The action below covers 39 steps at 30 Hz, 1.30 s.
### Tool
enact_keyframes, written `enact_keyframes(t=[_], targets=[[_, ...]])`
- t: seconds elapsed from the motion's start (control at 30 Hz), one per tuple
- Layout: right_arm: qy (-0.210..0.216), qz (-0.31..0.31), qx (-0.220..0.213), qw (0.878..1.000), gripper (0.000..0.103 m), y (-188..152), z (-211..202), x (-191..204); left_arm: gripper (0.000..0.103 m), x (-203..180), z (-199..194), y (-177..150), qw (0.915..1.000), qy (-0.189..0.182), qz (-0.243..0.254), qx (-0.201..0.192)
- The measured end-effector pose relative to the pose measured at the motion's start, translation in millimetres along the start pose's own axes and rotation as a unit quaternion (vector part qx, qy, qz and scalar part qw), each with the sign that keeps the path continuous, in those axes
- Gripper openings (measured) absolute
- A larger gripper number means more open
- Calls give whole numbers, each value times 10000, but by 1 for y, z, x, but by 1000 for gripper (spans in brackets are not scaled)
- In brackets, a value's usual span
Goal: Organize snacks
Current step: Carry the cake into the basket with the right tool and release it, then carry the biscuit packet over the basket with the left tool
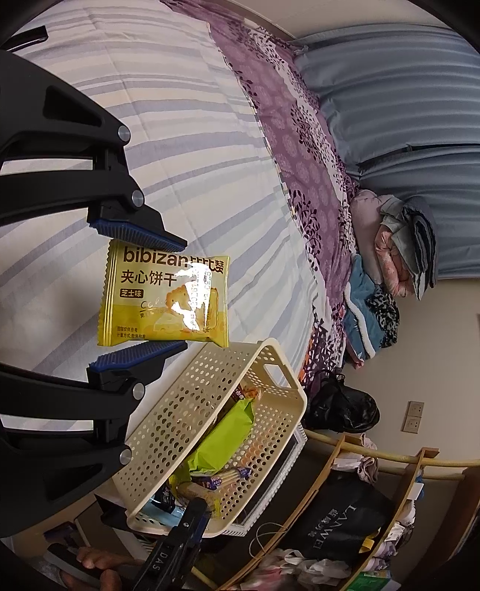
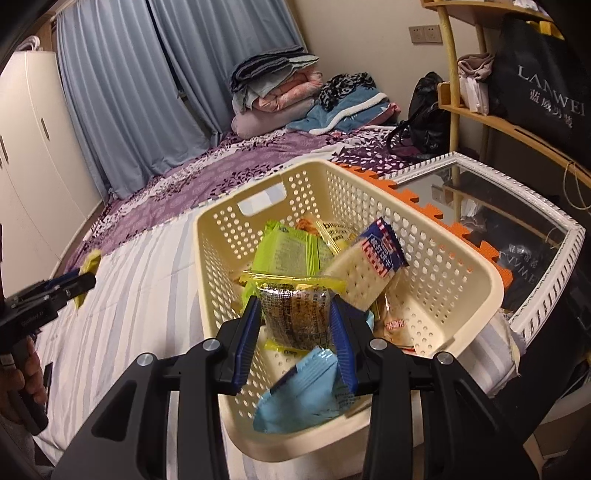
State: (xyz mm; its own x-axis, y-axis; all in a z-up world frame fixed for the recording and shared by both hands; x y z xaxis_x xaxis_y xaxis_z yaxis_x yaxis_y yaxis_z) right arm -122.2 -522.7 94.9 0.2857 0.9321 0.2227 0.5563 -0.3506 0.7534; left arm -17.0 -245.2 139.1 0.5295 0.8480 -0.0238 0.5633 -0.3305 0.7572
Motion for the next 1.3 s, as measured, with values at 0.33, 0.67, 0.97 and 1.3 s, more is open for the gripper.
enact_keyframes(t=[0.33, 0.67, 0.97, 1.3], targets=[[96, 50, 40, 9999, 42, 0, 3, 1, 49, -8, 0, 0, 9999, -95, 94, 1], [68, 233, -297, 9993, 54, 7, -11, -8, 49, -21, 0, 4, 9996, -198, 217, -23], [-181, 451, -489, 9976, 81, 8, -17, -25, 49, -38, 2, 11, 9987, -376, 355, -23], [-459, 398, -457, 9971, 95, 8, -14, -36, 49, -77, 5, 22, 9954, -727, 618, -44]])
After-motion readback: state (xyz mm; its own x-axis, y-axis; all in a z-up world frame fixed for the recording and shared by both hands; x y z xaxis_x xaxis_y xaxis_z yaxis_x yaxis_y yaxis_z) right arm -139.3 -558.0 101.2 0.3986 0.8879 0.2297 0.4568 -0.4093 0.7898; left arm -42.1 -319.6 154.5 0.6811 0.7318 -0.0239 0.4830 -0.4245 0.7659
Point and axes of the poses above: each gripper's, at about its wrist camera, not at the fingertips, and z roughly the way its jaws point, x to its left, y to its top, the point moved 2 cm from there along z, roughly the way its jaws point, and after that the axes turned 3 degrees about -x, right-handed, at the moved point
